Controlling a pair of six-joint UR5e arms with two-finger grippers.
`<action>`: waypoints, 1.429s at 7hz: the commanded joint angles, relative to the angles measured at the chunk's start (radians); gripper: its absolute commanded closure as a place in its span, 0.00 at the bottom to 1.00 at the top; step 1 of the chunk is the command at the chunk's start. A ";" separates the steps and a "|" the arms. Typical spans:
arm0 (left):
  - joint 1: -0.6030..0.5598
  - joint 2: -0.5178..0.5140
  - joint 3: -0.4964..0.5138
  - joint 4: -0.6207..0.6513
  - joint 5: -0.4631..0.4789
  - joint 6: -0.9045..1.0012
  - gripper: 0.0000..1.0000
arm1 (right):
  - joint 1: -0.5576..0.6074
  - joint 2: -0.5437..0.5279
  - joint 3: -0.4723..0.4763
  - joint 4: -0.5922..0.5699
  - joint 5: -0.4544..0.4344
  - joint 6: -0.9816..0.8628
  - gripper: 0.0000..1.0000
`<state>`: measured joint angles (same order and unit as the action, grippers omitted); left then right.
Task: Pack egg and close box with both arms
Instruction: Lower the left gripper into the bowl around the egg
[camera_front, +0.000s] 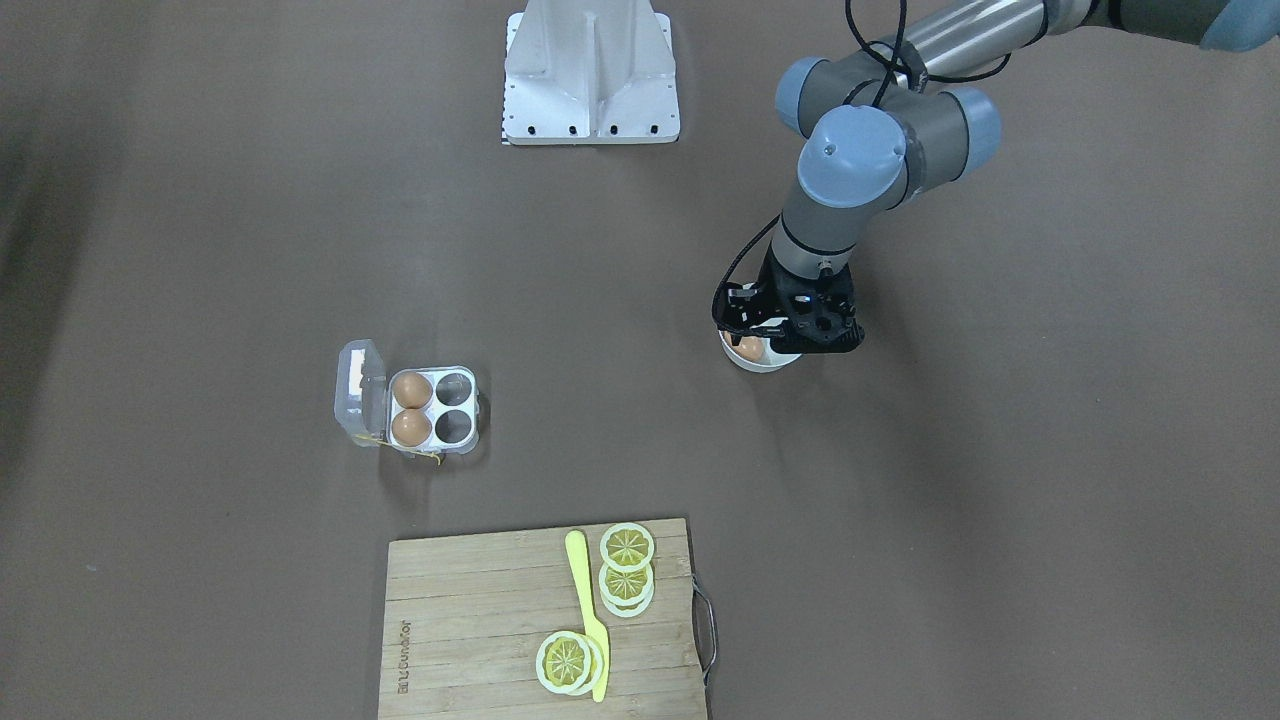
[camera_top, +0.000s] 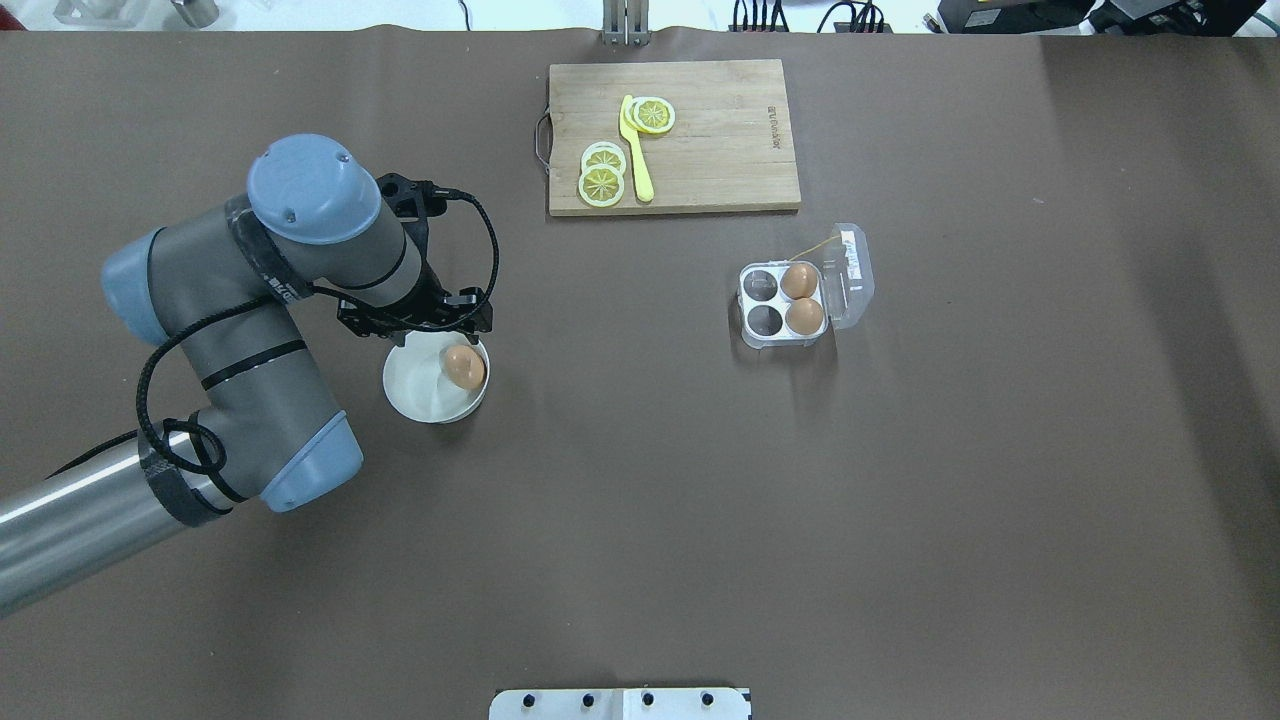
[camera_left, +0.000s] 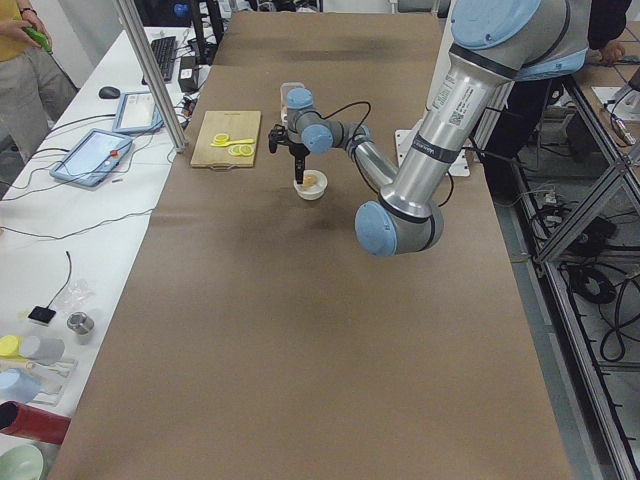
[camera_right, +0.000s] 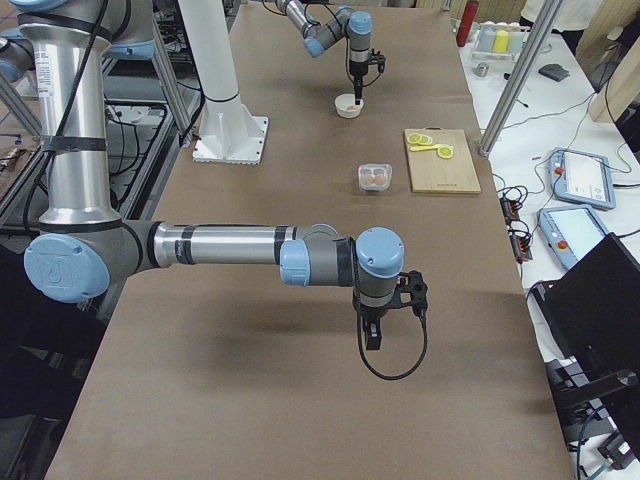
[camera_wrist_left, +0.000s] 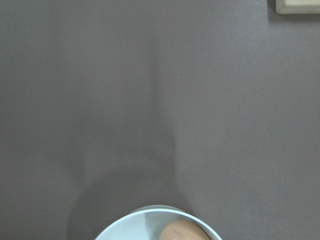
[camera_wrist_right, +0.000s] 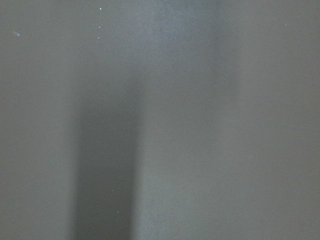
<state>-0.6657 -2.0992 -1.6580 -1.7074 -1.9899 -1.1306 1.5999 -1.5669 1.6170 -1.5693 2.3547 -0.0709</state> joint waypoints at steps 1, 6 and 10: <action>0.002 0.048 -0.025 -0.041 -0.003 -0.044 0.13 | 0.000 -0.001 0.001 0.000 0.000 0.000 0.00; 0.008 0.053 -0.066 -0.034 -0.044 -0.207 0.13 | 0.000 -0.002 0.000 0.000 -0.002 0.000 0.01; 0.052 0.054 -0.052 -0.034 -0.032 -0.290 0.13 | 0.000 -0.002 0.000 0.000 -0.002 0.000 0.01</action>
<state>-0.6306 -2.0459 -1.7141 -1.7411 -2.0258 -1.4051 1.5999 -1.5702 1.6168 -1.5693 2.3531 -0.0706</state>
